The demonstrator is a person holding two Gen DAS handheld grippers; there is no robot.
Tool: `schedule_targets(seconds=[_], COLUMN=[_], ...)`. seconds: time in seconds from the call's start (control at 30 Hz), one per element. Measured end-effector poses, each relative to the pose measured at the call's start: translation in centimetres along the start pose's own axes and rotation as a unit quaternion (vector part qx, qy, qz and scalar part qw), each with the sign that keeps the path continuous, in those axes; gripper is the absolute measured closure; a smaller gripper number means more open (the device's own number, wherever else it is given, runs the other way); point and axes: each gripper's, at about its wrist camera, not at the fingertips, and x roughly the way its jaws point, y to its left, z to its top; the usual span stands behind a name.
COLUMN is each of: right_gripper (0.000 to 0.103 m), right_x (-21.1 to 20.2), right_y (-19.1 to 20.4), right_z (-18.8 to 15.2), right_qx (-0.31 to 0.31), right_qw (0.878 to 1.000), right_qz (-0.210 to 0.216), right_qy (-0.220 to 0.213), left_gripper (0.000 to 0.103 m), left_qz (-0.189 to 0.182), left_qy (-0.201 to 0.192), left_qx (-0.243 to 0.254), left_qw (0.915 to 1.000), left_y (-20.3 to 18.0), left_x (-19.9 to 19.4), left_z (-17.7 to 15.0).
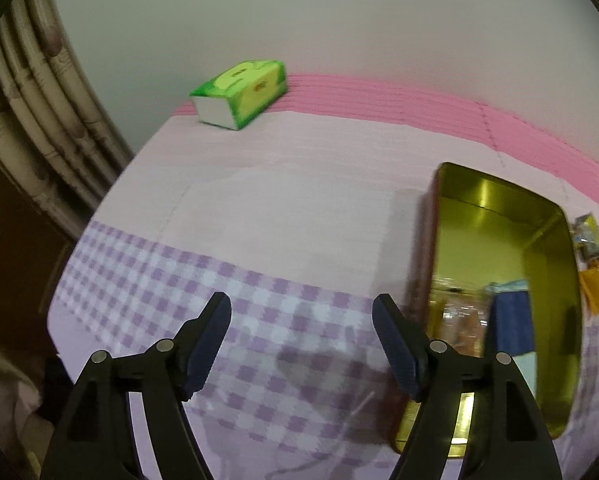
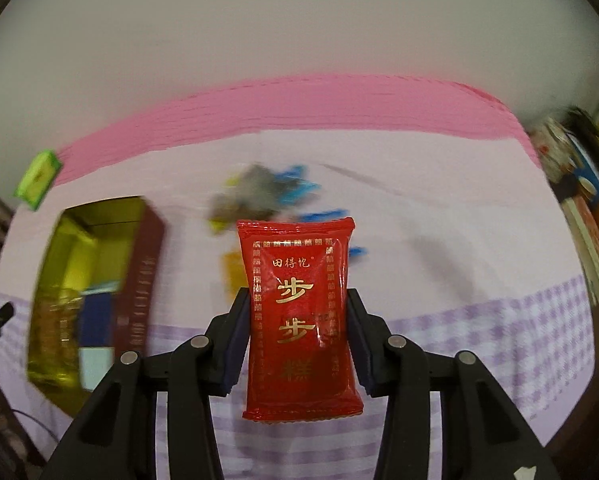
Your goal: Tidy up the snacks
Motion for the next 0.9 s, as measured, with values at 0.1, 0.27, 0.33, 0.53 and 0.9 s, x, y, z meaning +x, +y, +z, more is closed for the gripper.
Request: schedule_targets(seconds=[0.1,0.27,0.33,0.53,0.9], right_gripper=[0.062,0.061,0.061,0.061,0.061], right_x=[-0.2,-0.3,-0.1,0.4,2.5], right_y=[3.1,7.5,8.9,13.1,18.0], right_z=[0.3,0.6,0.6,0.1,-1.4], right_qx=[-0.022,-0.059,-0.070,-0.089,-0.122], right_qw=[1.000,0.997,0.996,0.992,0.987], right_qz=[0.022,0.050,0.062,0.085,0.093], right_qy=[0.000,0.002,0.005,0.013,0.036], left_gripper=[0.029,0.029,0.029,0.029,0.029], left_qz=[0.004,0.018,0.022,0.032,0.044], left_qy=[0.006,0.010,0.014,0.029,0.045], left_qx=[-0.022,-0.053,-0.066,-0.089,-0.116], left_qw=[0.9997,0.9984,0.9975,0.9951,0.9913], left_y=[1.2,3.3,4.0,5.4,6.8], left_x=[0.4,0.8,1.1,1.8,2.6], left_z=[0.2,0.4,0.5,0.5,0.5])
